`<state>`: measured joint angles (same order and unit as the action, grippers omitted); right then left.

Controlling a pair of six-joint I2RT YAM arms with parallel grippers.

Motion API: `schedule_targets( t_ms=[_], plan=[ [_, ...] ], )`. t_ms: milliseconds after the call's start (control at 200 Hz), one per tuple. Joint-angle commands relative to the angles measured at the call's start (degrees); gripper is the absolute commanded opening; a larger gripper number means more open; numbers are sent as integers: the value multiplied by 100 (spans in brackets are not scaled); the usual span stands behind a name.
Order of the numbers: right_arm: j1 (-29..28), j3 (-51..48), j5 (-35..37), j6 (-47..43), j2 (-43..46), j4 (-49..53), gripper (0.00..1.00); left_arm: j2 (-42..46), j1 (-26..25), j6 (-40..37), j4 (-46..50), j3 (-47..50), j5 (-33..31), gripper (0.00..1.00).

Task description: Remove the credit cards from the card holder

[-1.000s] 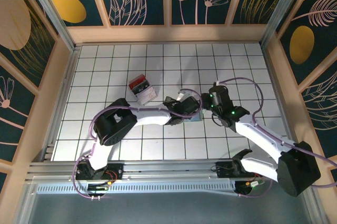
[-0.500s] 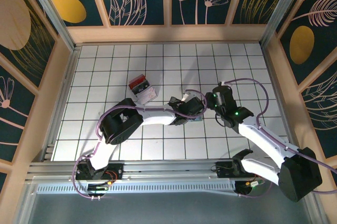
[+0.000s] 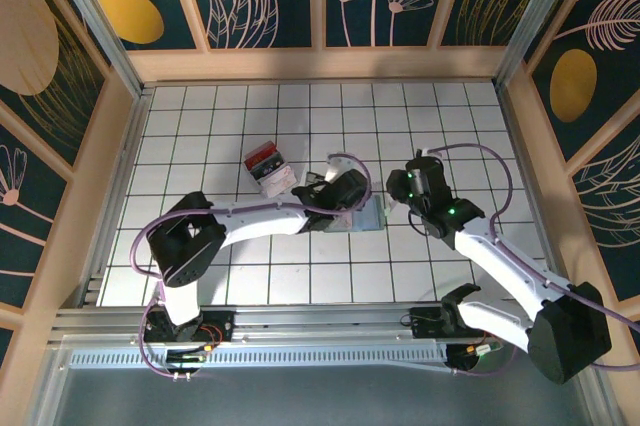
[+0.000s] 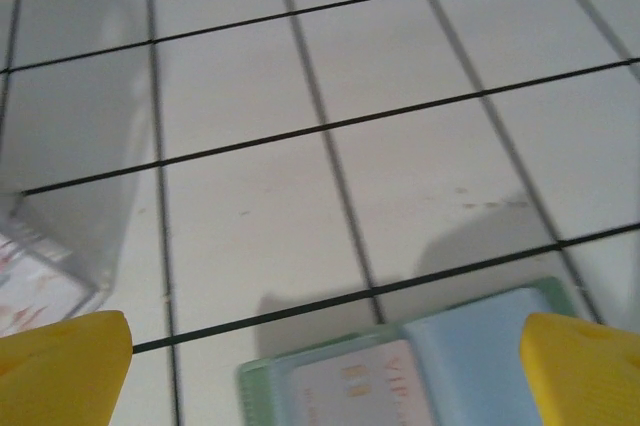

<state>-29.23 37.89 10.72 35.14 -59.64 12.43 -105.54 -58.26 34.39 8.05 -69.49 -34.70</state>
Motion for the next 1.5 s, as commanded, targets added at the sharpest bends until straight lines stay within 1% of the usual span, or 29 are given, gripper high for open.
schedule_targets(
  t_ms=[0,80,105,120,180,205,230,320,440,490,551,806,1186,1496],
  plan=[
    [32,157,-526,134,-182,-69,34,188,345,498,343,455,112,99],
    [-5,166,-941,185,-380,-222,33,292,509,637,418,703,232,99],
    [-41,166,-949,203,-449,-277,33,324,534,668,452,768,233,99],
    [-65,171,-1114,211,-487,-308,33,331,543,687,470,801,235,99],
    [-176,192,-1345,235,-681,-431,33,346,570,730,550,896,231,99],
    [-179,220,-1402,245,-789,-467,33,330,581,762,598,923,239,99],
    [-329,253,-1476,256,-887,-494,33,316,587,789,639,944,252,99],
    [-545,426,-1695,283,-1343,-546,33,241,614,871,706,995,308,99],
    [-761,635,-1838,279,-1888,-542,32,166,620,923,625,1024,457,99],
    [-816,717,-1900,277,-2072,-539,30,146,622,934,561,1032,526,99],
    [-880,803,-1907,283,-2253,-502,28,108,619,937,539,1028,564,99],
    [-1003,938,-1856,317,-2713,-349,25,-14,623,943,475,1102,674,99],
    [-1002,878,-1680,357,-2984,-294,24,-241,617,947,276,1199,881,99],
    [-937,821,-1741,336,-3101,-367,25,-253,620,1017,364,1417,900,99]
  ],
)
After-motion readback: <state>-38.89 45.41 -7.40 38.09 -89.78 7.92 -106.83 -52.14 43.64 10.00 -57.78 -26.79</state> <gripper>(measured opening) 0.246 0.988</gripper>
